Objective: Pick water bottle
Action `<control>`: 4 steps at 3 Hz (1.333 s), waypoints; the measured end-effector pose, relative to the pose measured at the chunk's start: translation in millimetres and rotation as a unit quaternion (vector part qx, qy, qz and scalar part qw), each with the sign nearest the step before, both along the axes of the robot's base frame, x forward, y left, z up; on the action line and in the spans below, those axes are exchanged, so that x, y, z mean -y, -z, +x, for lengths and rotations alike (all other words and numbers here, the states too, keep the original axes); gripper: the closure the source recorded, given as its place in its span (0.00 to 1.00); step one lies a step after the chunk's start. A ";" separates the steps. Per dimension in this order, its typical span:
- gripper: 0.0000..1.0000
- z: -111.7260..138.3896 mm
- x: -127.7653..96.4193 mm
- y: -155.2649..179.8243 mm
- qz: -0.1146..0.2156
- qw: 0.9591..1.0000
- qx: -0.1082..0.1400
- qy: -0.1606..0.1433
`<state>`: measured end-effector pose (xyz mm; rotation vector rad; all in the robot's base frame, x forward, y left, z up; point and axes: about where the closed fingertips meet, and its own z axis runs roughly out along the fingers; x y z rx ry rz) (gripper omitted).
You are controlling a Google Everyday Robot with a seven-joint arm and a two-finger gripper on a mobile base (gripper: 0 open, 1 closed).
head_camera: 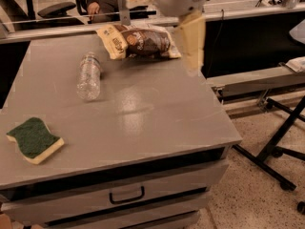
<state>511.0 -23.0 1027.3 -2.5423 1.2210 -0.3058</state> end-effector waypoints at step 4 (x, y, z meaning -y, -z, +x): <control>0.00 91.2 -107.3 86.9 -0.054 0.960 -0.053 -0.270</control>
Offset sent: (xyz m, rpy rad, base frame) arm 0.0824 0.0487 -0.0599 -0.1718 0.2272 0.4425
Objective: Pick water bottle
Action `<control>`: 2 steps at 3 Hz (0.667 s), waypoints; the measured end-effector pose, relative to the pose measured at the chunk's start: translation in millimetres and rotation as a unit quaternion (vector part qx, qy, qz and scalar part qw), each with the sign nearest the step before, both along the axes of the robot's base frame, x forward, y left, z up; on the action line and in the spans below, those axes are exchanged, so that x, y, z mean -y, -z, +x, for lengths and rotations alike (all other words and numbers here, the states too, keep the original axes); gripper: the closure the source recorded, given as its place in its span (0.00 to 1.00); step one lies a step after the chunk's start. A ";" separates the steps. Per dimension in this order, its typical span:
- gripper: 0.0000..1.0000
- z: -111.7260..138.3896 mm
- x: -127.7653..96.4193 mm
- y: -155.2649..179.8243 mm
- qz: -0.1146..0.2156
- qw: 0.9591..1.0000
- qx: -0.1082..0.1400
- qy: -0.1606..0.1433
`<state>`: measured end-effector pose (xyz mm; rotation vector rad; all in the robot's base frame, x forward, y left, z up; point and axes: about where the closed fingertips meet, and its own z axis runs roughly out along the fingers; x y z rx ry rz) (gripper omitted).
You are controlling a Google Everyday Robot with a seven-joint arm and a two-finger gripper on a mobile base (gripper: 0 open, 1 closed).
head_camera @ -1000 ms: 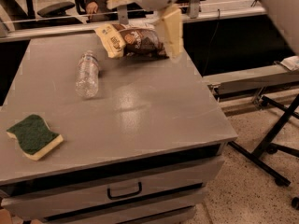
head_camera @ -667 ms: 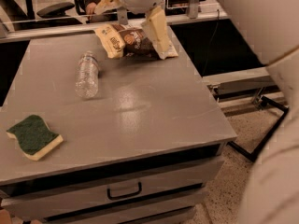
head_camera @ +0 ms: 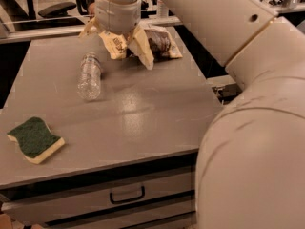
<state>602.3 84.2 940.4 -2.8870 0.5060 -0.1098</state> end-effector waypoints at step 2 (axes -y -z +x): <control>0.00 -8.9 -50.2 44.3 -0.043 0.993 -0.021 -0.108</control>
Offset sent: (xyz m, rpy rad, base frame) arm -0.0475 0.0409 -0.0605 -0.2902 0.2071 0.3689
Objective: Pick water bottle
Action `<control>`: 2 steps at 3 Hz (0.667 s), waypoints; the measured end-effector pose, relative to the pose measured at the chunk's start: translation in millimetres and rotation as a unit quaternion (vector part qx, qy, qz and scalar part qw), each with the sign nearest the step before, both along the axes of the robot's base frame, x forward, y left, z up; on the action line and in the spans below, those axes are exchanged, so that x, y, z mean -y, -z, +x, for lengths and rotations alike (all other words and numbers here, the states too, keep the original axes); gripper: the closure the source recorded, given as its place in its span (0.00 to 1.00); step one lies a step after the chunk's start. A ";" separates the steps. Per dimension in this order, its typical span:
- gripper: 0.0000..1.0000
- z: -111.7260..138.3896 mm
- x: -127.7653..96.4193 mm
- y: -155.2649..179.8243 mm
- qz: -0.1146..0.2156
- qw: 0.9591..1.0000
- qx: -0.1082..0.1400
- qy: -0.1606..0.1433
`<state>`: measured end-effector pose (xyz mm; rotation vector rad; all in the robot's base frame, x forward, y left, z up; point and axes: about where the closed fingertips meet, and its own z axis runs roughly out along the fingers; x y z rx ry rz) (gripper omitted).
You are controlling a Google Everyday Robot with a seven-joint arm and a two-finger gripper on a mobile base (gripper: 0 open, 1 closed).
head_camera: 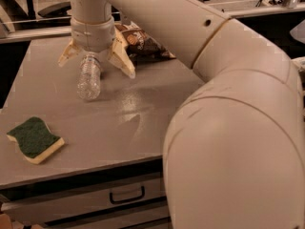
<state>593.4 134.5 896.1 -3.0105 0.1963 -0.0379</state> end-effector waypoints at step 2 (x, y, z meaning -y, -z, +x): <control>0.00 6.9 -52.5 13.4 -0.022 0.996 0.013 -0.082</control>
Offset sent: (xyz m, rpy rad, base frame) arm -0.0210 0.0270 -0.0194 -0.2499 0.1202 0.2580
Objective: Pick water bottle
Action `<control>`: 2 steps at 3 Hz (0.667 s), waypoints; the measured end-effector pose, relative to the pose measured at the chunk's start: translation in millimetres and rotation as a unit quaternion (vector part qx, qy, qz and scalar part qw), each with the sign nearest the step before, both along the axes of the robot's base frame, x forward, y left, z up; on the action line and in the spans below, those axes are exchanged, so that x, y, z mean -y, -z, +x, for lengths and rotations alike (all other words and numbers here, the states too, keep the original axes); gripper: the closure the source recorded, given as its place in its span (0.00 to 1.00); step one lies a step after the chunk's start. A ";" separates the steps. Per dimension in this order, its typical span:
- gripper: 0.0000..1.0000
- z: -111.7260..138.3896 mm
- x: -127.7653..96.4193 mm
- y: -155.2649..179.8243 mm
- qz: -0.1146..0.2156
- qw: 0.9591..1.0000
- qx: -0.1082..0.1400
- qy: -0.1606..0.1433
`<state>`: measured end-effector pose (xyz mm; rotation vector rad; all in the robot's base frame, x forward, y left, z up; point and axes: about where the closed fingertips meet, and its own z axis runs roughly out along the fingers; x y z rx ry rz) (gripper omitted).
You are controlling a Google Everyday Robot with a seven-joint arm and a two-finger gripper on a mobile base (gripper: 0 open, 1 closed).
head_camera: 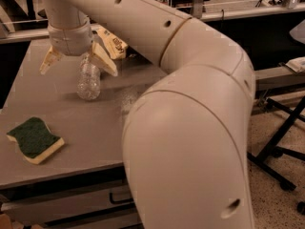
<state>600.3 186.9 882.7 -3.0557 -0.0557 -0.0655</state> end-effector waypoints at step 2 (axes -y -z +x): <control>0.00 32.7 0.4 3.5 0.013 1.000 -0.003 0.025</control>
Offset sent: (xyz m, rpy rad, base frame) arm 0.0253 -0.0535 0.0054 -0.1111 0.1399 -0.1057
